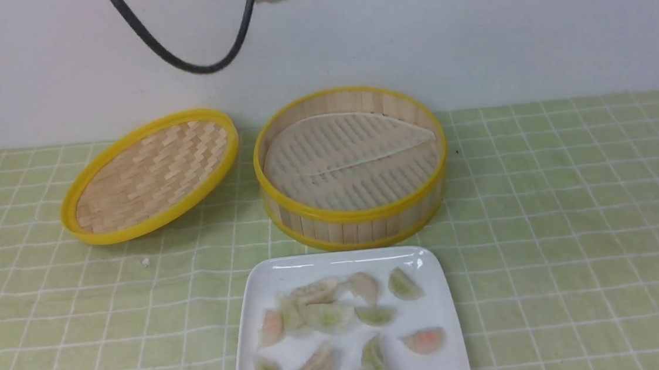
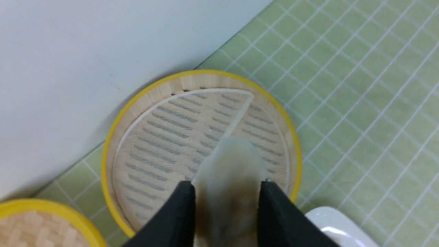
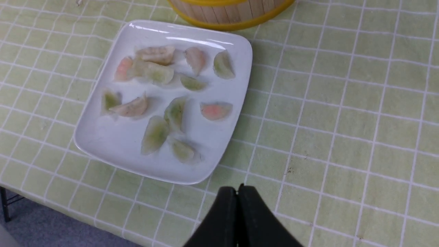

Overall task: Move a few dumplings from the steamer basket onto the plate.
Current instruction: Use the left arm to put the dumpling into the plate

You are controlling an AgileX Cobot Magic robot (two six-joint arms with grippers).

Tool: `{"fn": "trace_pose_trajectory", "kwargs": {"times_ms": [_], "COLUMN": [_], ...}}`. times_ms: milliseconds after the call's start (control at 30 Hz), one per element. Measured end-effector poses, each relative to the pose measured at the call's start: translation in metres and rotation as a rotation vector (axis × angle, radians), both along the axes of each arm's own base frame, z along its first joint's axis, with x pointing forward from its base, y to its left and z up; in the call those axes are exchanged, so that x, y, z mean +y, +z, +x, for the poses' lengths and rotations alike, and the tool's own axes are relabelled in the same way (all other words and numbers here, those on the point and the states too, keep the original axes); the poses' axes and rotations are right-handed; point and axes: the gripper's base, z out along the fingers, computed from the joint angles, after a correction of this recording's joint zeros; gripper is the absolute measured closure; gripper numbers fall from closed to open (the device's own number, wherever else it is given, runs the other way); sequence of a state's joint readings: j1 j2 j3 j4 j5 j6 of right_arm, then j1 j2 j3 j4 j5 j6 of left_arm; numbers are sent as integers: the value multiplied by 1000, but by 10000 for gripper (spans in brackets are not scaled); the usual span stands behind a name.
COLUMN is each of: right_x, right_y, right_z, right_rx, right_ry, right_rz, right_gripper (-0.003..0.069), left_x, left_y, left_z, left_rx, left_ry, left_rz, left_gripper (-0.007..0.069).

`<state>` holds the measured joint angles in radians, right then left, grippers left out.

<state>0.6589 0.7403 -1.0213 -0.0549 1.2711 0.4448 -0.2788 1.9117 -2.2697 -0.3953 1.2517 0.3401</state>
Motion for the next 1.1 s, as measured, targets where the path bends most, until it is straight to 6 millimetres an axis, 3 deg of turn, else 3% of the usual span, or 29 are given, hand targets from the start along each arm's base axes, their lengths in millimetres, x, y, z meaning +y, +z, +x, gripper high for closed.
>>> {"fn": "trace_pose_trajectory", "kwargs": {"times_ms": [67, 167, 200, 267, 400, 467, 600, 633, 700, 900, 1100], "right_x": [0, 0, 0, -1, -1, -1, -1, -1, -1, -1, -1], "right_y": [0, 0, 0, 0, 0, 0, 0, 0, 0, 0, 0], "right_z": [0, 0, 0, 1, 1, 1, 1, 1, 1, 1, 1], "right_rx": [-2, -13, -14, -20, -24, -24, -25, -25, -26, -26, -27], "right_ry": [3, 17, 17, 21, 24, 24, 24, 24, 27, 28, 29], "right_rz": [-3, -19, -21, -30, -36, -36, -37, -37, -39, -40, -41], "right_gripper": [673, 673, 673, 673, 673, 673, 673, 673, 673, 673, 673], "left_x": [2, 3, 3, -2, -13, -19, -31, -32, -39, -47, -50], "left_y": [0, -10, -11, -41, -104, -134, -182, -184, -207, -238, -260], "left_z": [-14, -64, -67, -101, -139, -149, -158, -158, -156, -144, -139], "left_rx": [48, 134, 141, 253, 434, 478, 486, 486, 491, 545, 593], "left_ry": [32, 20, 16, -36, -108, -123, -123, -123, -116, -99, -93], "left_rz": [-9, 46, 50, 97, 187, 215, 238, 239, 253, 286, 316], "left_gripper": [417, 417, 417, 417, 417, 417, 417, 417, 417, 415, 262]}}
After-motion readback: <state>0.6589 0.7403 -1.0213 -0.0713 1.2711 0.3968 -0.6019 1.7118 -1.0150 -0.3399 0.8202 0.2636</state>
